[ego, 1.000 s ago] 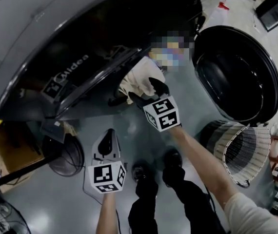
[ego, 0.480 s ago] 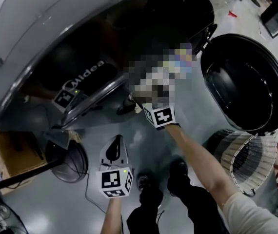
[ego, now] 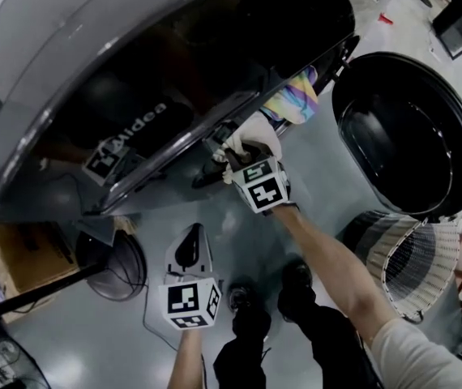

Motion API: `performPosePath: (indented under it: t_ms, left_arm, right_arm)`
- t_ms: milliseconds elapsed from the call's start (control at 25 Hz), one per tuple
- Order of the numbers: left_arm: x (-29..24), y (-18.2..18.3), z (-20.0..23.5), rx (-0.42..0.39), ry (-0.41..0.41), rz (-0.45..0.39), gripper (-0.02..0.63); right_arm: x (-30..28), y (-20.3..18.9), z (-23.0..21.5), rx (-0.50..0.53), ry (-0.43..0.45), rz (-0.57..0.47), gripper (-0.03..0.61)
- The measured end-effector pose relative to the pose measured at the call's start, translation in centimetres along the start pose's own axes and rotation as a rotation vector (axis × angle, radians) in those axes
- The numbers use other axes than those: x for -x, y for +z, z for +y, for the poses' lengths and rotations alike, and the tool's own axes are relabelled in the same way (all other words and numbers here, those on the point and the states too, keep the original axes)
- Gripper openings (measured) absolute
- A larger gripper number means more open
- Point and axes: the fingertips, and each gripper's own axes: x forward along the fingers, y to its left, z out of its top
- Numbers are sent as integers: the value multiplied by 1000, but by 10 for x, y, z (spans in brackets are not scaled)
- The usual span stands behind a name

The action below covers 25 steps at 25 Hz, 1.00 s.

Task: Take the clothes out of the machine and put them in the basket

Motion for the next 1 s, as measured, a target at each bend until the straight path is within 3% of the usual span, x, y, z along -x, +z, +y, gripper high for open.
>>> performPosePath:
  t_ms: [400,680,1000]
  left_arm:
    - [36,40,-28,11,-17,41,18]
    - [59,87,-60,-3,-57,54,18]
    - [92,148,-86,-7,-61,40,18]
  right_arm:
    - [93,37,24,28,29,-72,101]
    - [170,53,24,8,5,-65,101]
    - [265,102,25,-30,-12,-122,100]
